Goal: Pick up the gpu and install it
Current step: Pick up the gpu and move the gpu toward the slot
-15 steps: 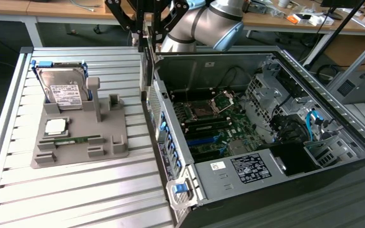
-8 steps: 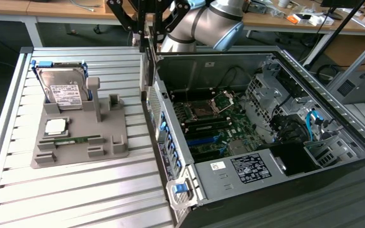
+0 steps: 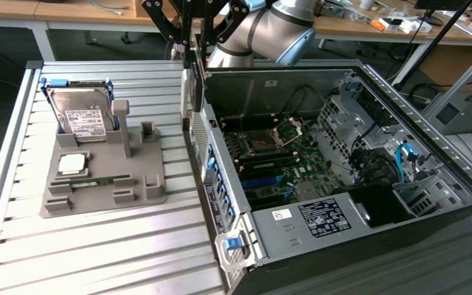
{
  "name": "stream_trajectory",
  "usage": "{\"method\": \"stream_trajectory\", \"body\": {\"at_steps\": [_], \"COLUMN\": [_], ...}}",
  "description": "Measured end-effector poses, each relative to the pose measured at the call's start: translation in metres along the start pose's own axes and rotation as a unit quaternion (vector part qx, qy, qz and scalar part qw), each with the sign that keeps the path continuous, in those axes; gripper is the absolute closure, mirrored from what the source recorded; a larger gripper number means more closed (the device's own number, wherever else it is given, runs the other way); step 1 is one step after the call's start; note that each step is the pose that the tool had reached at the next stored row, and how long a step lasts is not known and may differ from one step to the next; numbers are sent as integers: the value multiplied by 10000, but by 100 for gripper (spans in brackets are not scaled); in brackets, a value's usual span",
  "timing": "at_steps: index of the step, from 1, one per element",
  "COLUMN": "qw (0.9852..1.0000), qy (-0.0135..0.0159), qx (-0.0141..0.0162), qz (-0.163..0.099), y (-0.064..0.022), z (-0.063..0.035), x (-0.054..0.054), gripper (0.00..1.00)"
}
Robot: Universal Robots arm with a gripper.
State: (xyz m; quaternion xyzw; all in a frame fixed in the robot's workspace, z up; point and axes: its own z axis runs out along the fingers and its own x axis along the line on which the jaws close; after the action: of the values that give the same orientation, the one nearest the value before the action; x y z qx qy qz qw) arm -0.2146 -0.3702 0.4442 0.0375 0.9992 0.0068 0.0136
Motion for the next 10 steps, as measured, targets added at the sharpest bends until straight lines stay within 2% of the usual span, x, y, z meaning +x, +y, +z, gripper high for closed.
{"method": "stream_trajectory", "body": {"at_steps": [10], "qw": [10000], "qy": [-1], "qx": [16], "qz": [0], "y": [3], "z": [7], "x": [-41], "gripper": [73]}}
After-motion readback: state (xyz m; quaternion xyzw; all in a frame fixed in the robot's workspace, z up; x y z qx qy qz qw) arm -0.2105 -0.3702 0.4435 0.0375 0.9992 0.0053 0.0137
